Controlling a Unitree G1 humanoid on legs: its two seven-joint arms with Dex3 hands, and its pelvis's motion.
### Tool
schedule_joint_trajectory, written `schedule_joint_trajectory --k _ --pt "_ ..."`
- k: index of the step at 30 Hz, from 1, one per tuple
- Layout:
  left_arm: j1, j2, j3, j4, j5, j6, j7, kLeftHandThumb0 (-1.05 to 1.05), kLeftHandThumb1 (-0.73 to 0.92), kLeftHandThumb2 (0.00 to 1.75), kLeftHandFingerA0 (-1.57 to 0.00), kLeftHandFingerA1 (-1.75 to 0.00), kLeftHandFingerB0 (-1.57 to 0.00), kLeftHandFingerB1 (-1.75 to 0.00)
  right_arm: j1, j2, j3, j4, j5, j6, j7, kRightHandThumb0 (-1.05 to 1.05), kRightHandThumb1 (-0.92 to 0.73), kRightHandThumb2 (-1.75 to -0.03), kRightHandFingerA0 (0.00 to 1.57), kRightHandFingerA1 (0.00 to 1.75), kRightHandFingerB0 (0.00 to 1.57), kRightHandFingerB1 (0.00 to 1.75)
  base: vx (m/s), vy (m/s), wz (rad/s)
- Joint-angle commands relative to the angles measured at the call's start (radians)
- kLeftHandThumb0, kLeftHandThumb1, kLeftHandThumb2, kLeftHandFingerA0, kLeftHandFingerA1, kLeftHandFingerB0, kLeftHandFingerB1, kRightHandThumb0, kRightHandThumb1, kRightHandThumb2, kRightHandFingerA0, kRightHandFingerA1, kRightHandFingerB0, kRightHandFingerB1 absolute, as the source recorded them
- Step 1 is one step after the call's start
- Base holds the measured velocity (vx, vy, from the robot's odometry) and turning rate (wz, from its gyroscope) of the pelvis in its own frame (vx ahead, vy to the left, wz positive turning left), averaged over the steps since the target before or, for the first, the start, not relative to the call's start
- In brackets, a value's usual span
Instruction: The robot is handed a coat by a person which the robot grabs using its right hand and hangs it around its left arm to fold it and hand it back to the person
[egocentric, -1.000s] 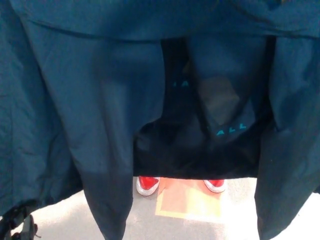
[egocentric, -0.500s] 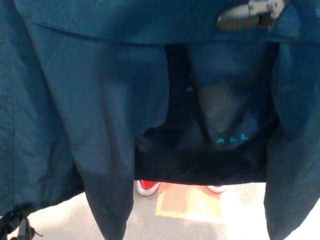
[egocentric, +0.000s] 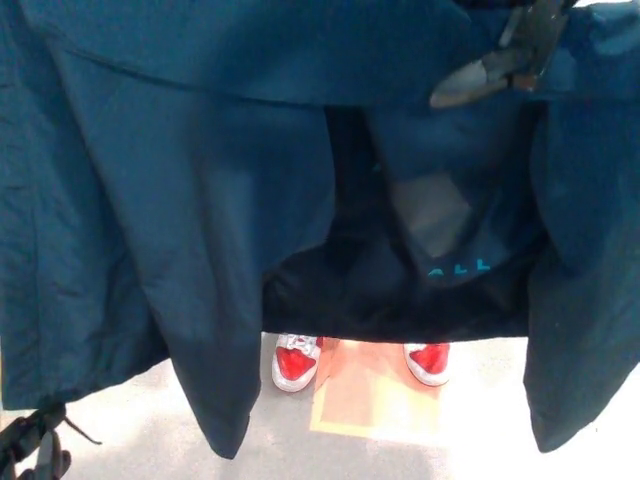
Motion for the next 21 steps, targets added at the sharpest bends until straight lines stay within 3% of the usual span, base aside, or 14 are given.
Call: schedule_joint_trajectory --k 1,2,3,5,6,7,9,10,13,15,16,17,19,21 --pt "0.011 0.007 -0.001 -0.024 -0.013 0.039 0.013 -0.66 0.79 1.11 -0.02 -0.34 -0.02 -0.33 0.119 -0.044 0.156 -0.135 -0.373 -0.133 -0.478 -0.79 -0.82 -0.66 0.87 0.5 0.65 0.4 0.0 0.0 0.0" --pt "0.012 0.009 -0.005 -0.025 -0.009 0.037 0.013 -0.66 0.79 1.11 -0.02 -0.34 -0.02 -0.33 0.132 -0.044 0.162 -0.135 -0.393 -0.124 -0.531 -0.79 -0.82 -0.66 0.87 0.5 0.65 0.4 0.0 0.0 0.0" --pt "0.014 0.008 -0.005 -0.028 -0.009 0.029 0.007 -0.73 0.82 1.09 -0.06 -0.33 -0.06 -0.29 0.16 -0.042 0.153 -0.124 -0.403 -0.124 -0.63 -0.68 -0.92 -0.69 0.97 1.09 0.57 0.39 0.0 0.0 0.0" --pt "0.013 0.012 -0.006 -0.024 -0.008 0.023 -0.002 -0.67 0.79 1.11 -0.03 -0.36 -0.02 -0.32 0.205 -0.039 0.11 -0.099 -0.386 -0.148 -0.793 -0.51 -0.92 -0.7 0.89 0.98 0.67 0.5 0.0 0.0 0.0" --pt "0.015 0.012 -0.007 -0.027 -0.005 0.021 0.002 -0.67 0.79 1.11 -0.03 -0.36 -0.02 -0.32 0.21 -0.037 0.102 -0.088 -0.377 -0.154 -0.809 -0.51 -0.92 -0.7 0.89 0.98 0.67 0.5 0.0 0.0 0.0" --pt "0.021 0.01 -0.007 -0.035 -0.003 0.016 0.01 -0.67 0.78 1.1 -0.04 -0.39 -0.03 -0.33 0.222 -0.03 0.072 -0.089 -0.35 -0.146 -0.821 -0.44 -0.92 -0.67 0.85 0.73 0.64 0.49 0.0 0.0 0.0" --pt "0.02 0.011 -0.003 -0.032 -0.007 0.013 0.004 -0.68 0.78 1.1 -0.03 -0.38 -0.03 -0.32 0.234 -0.026 0.048 -0.08 -0.331 -0.158 -0.856 -0.48 -0.82 -0.64 0.88 0.71 0.69 0.53 0.0 0.0 0.0" --pt "0.019 0.008 0.0 -0.031 -0.012 0.016 0.003 -0.67 0.77 1.09 -0.03 -0.39 -0.03 -0.33 0.247 -0.023 0.026 -0.069 -0.313 -0.18 -0.896 -0.48 -0.75 -0.63 0.82 0.57 0.71 0.54 0.0 0.0 0.0" --pt "0.02 0.006 -0.002 -0.031 -0.009 0.007 0.006 -0.68 0.77 1.09 -0.04 -0.42 -0.03 -0.33 0.279 -0.012 -0.027 -0.069 -0.278 -0.205 -0.987 -0.34 -0.83 -0.64 0.77 0.64 0.65 0.54 0.0 0.0 0.0" --pt "0.017 0.006 0.001 -0.027 -0.013 0.011 -0.001 -0.68 0.77 1.1 -0.04 -0.43 -0.03 -0.33 0.29 0.005 -0.069 -0.032 -0.239 -0.27 -1.062 -0.28 -0.84 -0.64 0.82 1.15 0.74 0.91 0.0 0.0 0.0" --pt "0.017 0.006 0.002 -0.027 -0.014 0.012 0.001 -0.68 0.77 1.1 -0.04 -0.43 -0.03 -0.33 0.288 0.013 -0.075 -0.02 -0.232 -0.273 -1.073 -0.28 -0.84 -0.64 0.82 1.15 0.74 0.91 0.0 0.0 0.0" --pt "0.016 0.007 0.0 -0.028 -0.012 0.015 0.002 -0.69 0.77 1.1 -0.04 -0.43 -0.02 -0.33 0.289 0.018 -0.079 -0.011 -0.234 -0.287 -1.112 -0.24 -0.82 -0.64 0.81 1.45 0.67 1.22 0.0 0.0 0.0" --pt "0.018 0.003 0.002 -0.033 -0.016 0.014 -0.002 -0.69 0.77 1.09 -0.04 -0.44 -0.02 -0.34 0.29 0.031 -0.106 0.003 -0.215 -0.308 -1.158 -0.24 -0.85 -0.65 0.85 1.57 0.7 1.31 0.0 0.0 0.0" --pt "0.024 0.0 0.002 -0.038 -0.018 0.01 -0.004 -0.73 0.75 1.07 -0.14 -0.48 0.0 -0.37 0.282 0.047 -0.135 0.018 -0.198 -0.292 -1.199 -0.3 -0.9 -0.66 0.82 1.21 0.73 0.82 0.0 0.0 0.0"
